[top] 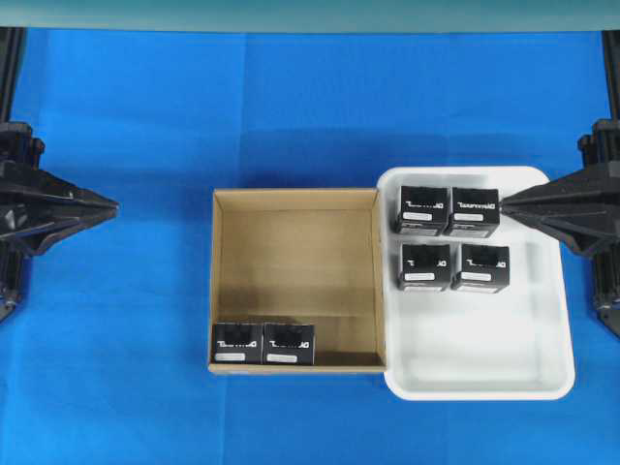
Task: Pick the box from inside the cardboard box.
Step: 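Swing the right gripper over the cardboard box toward the inner servo box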
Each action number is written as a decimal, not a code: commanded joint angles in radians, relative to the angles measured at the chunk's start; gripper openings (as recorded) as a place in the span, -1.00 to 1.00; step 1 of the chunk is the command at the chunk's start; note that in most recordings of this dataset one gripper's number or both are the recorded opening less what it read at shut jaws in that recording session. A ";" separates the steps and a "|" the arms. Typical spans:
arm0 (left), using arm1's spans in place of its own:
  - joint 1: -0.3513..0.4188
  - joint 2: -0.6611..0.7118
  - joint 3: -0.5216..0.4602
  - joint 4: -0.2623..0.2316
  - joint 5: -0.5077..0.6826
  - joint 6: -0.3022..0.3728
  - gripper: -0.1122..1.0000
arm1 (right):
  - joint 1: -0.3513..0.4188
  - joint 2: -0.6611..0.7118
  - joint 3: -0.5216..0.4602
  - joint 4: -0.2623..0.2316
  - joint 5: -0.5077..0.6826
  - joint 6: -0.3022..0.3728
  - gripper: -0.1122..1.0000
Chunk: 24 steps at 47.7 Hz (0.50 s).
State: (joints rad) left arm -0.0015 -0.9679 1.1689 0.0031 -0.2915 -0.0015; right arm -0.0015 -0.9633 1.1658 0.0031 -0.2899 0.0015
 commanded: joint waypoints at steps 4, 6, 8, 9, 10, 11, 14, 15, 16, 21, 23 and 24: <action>-0.002 0.009 -0.037 0.015 0.040 -0.005 -0.65 | -0.002 0.025 -0.028 0.067 0.041 0.026 -0.64; -0.002 0.008 -0.046 0.014 0.066 -0.005 -0.76 | -0.005 0.038 -0.041 0.098 0.091 0.040 -0.75; -0.003 0.006 -0.052 0.014 0.094 -0.005 -0.85 | -0.008 0.054 -0.061 0.115 0.146 0.055 -0.77; -0.002 0.006 -0.055 0.015 0.107 -0.005 -0.88 | -0.009 0.061 -0.071 0.117 0.175 0.061 -0.77; -0.003 0.006 -0.057 0.015 0.121 -0.005 -0.90 | -0.008 0.075 -0.089 0.117 0.218 0.071 -0.77; -0.002 0.006 -0.061 0.014 0.133 -0.005 -0.91 | -0.009 0.084 -0.103 0.117 0.245 0.077 -0.77; -0.003 0.002 -0.067 0.015 0.169 -0.005 -0.92 | -0.009 0.118 -0.146 0.117 0.330 0.097 -0.77; -0.003 0.002 -0.071 0.014 0.178 -0.005 -0.92 | -0.009 0.132 -0.161 0.117 0.357 0.103 -0.77; -0.003 0.000 -0.072 0.015 0.190 -0.005 -0.92 | -0.008 0.147 -0.178 0.117 0.388 0.110 -0.77; -0.003 -0.008 -0.075 0.015 0.222 -0.005 -0.92 | -0.006 0.239 -0.273 0.118 0.537 0.152 -0.77; -0.005 -0.011 -0.077 0.014 0.235 -0.006 -0.92 | -0.003 0.279 -0.308 0.121 0.586 0.170 -0.77; -0.003 -0.011 -0.078 0.015 0.239 -0.006 -0.92 | -0.002 0.299 -0.327 0.121 0.612 0.181 -0.77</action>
State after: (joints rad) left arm -0.0031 -0.9771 1.1183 0.0153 -0.0644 -0.0061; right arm -0.0077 -0.7256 0.9112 0.1181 0.2439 0.1657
